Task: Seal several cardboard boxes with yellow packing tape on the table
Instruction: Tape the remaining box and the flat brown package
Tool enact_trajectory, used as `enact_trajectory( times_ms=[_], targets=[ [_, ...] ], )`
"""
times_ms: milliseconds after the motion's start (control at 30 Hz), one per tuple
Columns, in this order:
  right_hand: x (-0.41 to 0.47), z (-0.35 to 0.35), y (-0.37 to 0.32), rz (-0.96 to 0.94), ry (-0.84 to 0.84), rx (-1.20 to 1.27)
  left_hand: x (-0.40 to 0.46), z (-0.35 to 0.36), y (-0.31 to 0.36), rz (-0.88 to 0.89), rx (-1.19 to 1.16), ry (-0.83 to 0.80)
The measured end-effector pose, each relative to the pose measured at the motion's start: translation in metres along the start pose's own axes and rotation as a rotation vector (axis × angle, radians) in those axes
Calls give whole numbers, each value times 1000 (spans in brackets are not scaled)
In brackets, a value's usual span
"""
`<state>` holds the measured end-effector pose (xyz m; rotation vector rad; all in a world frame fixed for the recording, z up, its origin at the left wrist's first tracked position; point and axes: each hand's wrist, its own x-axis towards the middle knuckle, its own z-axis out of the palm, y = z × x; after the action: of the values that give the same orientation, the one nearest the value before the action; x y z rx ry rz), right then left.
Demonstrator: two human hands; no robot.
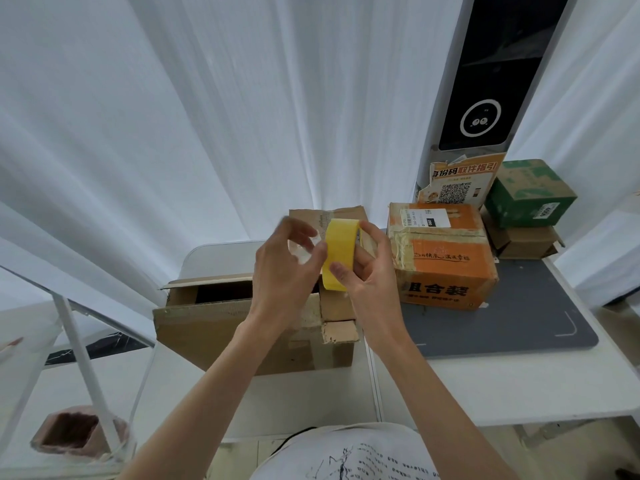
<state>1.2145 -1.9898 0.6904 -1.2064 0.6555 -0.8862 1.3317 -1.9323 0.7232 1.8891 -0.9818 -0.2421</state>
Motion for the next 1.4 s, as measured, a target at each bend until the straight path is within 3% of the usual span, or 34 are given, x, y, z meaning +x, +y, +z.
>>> enact_trajectory(
  times_ms=[67, 133, 433, 1000, 1400],
  targets=[
    [0, 0, 0, -13, -3, -15, 10, -3, 9, -275, -187, -135],
    [0, 0, 0, -33, -16, -40, 18, -7, 16, -428, -279, -274],
    [0, 0, 7, -94, -14, -240, 24, -3, 16, -607, -448, -410],
    [3, -2, 12, -88, -8, -172, 17, 5, 5, -660, -734, -367],
    [4, -2, 9, -105, 11, -161, 19, 11, 5, -649, -721, -376]
  ],
)
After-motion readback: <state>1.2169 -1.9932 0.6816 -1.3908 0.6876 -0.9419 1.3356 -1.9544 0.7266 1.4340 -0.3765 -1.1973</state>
